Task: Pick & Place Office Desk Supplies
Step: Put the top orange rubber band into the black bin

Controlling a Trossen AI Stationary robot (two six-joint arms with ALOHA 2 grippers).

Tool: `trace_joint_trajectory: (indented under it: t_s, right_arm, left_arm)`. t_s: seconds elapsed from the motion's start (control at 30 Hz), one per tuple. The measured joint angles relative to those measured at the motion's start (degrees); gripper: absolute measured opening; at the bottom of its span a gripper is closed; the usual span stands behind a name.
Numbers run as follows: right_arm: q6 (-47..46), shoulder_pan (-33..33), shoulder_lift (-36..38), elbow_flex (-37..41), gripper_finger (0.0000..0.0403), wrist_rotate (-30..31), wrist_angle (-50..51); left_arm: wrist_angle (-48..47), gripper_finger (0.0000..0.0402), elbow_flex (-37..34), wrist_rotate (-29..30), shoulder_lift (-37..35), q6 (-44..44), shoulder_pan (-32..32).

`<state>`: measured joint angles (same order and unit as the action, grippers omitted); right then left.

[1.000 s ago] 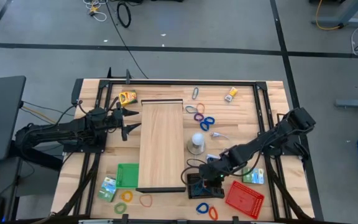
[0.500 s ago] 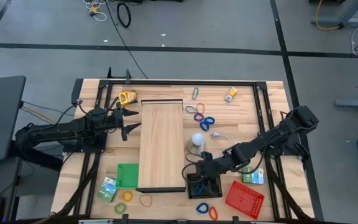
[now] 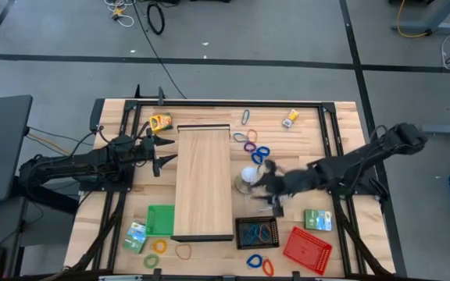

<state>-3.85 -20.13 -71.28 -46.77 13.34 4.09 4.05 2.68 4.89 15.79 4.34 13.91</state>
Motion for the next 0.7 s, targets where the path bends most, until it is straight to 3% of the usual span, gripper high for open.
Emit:
trace_joint_trajectory:
  t_s: [0.13, 0.3, 0.7]
  right_arm:
    - [3.08, 6.94, 7.58, 9.72, 0.0162, -0.07, -6.98]
    - [4.02, 19.49, 13.52, 15.42, 0.0162, -1.84, -6.33]
    - [11.37, 51.75, 9.05, 15.79, 0.0163, -25.24, -4.30]
  left_arm:
    - [0.15, 0.0273, 0.00, 0.00, 0.00, 0.04, 0.00]
    - [0.28, 0.0273, 0.00, 0.00, 0.02, 0.17, 0.00]
    - [0.73, 0.0273, 0.00, -0.35, 0.98, -0.62, -0.02]
